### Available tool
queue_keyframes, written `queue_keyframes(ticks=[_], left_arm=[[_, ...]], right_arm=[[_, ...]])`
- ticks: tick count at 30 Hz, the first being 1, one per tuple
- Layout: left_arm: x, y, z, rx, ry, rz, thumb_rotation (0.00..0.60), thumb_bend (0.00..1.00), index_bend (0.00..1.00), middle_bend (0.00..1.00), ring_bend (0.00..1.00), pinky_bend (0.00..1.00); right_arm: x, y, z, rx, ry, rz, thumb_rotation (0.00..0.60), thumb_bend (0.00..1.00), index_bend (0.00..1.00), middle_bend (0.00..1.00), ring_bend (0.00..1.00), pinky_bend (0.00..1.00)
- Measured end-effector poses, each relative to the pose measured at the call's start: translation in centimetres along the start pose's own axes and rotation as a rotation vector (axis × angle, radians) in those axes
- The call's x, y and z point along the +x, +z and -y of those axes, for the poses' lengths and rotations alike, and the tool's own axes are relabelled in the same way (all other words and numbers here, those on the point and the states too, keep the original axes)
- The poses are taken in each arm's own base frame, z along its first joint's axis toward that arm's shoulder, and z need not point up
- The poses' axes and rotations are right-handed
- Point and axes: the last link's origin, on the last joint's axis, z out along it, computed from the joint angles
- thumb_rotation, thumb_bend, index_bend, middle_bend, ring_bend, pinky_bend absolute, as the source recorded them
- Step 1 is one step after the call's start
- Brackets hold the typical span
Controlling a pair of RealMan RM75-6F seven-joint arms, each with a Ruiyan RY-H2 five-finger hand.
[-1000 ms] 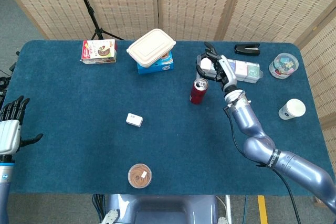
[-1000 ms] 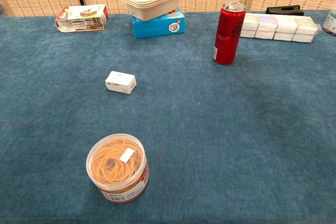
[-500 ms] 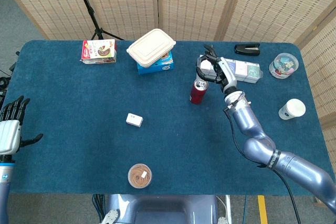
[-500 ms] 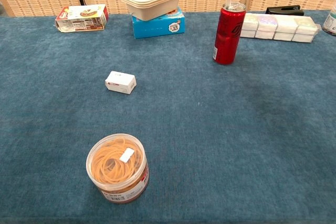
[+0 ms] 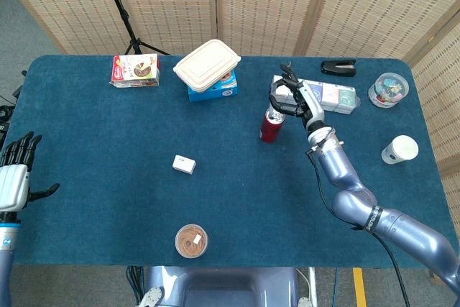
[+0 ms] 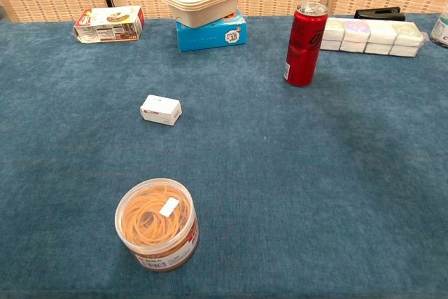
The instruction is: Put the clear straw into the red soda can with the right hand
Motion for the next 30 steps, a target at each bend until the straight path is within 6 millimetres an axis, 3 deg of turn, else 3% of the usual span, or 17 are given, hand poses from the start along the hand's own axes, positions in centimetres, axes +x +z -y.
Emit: queue_keyframes(ticks=[30], left_arm=[[-0.1,0.1,0.2,0.005,-0.007,0.008,0.600,0.00,0.00,0.00,0.00,0.06]], right_arm=[[0.8,-0.2,-3.5,-0.058,-0.084,0.011,0.600,0.49,0.57,0.00,0.00,0.00]])
